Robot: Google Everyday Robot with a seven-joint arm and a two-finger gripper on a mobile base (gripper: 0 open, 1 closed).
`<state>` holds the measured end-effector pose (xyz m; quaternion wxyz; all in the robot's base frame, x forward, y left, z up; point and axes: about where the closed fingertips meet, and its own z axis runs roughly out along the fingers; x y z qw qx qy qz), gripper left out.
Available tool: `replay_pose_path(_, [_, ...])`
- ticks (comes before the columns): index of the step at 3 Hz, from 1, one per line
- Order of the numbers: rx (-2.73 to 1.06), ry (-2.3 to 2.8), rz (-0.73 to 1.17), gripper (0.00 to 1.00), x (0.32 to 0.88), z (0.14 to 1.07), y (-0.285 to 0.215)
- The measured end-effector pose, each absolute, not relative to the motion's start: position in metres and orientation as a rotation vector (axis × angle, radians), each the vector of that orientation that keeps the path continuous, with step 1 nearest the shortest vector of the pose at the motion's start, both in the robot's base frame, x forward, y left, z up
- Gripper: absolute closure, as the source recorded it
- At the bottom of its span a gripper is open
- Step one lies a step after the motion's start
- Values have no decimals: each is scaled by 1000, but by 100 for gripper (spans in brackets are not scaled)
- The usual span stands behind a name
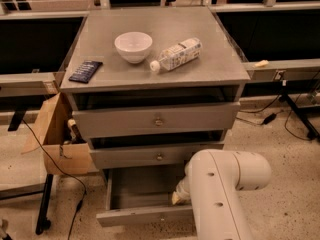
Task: Open bottom drawer
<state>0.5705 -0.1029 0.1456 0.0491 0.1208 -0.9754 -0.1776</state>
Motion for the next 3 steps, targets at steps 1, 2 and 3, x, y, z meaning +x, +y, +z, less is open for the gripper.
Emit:
replay_pose_path(1, [346, -2970, -553, 100, 570, 144, -106])
replay_pose_path(2, [224, -2954, -618, 100, 561, 130, -125])
replay_pose_path(3, [157, -2937, -678, 100, 557, 124, -129])
